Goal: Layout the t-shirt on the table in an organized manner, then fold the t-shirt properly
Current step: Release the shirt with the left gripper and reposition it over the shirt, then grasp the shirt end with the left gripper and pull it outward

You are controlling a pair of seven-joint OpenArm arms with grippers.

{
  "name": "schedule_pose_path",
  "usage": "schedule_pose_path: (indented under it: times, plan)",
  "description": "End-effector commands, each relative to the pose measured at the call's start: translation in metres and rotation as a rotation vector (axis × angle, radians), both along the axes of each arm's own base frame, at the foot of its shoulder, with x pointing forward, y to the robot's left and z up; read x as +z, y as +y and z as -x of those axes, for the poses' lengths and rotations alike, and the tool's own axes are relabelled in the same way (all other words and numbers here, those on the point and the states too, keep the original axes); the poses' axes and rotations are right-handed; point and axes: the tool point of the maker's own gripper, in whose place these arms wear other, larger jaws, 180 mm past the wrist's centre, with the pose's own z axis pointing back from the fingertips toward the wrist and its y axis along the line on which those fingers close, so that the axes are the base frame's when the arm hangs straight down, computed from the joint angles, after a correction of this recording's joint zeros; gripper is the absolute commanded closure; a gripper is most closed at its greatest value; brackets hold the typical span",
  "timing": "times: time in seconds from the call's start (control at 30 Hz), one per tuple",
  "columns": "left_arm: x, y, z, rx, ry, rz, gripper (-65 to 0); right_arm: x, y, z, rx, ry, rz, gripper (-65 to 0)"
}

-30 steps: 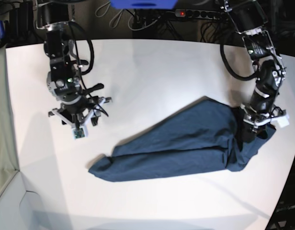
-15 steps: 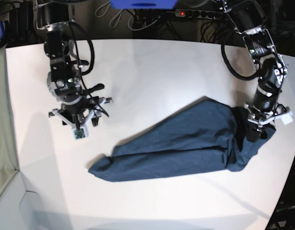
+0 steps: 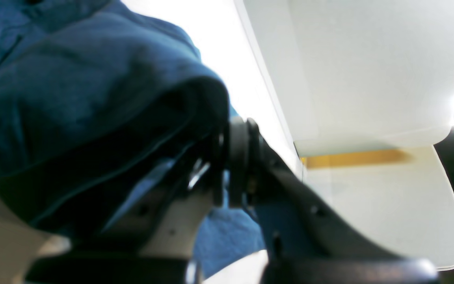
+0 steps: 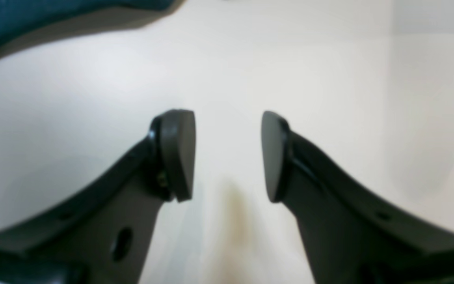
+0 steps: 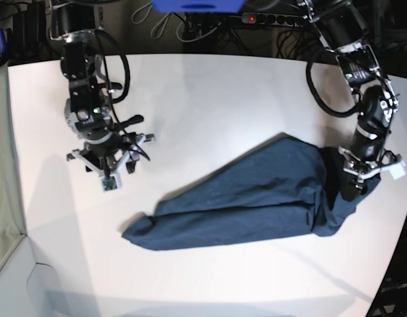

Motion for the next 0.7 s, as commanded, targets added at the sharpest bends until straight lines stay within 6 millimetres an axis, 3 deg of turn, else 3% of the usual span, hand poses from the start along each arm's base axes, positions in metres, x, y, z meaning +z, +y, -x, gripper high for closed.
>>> schedule_pose_path:
  times: [0.0,0.07,0.23,0.33,0.47,0.67]
  plan:
    - [0.031,0.002,-0.007,0.001,-0.091,-0.009,-0.3,0.014,-0.001,-0.009,0.009,-0.053,0.005,-27.7]
    - [0.051,0.001,-0.008,-0.003,-0.136,-0.038,-0.3,0.014,-0.001,-0.010,0.011,-0.054,0.005,-27.7]
    - [0.133,-0.008,-0.023,-0.056,-0.314,-0.169,-0.3,0.016,0.002,-0.011,0.014,-0.058,0.002,-27.7]
    - [0.176,-0.033,-0.036,-0.154,-0.402,-0.266,-0.3,0.016,0.002,-0.011,0.015,-0.060,0.001,-27.7]
    - [0.210,-0.048,-0.044,-0.217,-0.471,-0.345,-0.3,0.020,0.002,-0.012,0.016,-0.067,0.003,-27.7]
    - [0.249,-0.029,-0.063,-0.182,-0.533,-0.376,-0.3,0.023,0.001,-0.016,0.012,-0.073,0.004,-27.7]
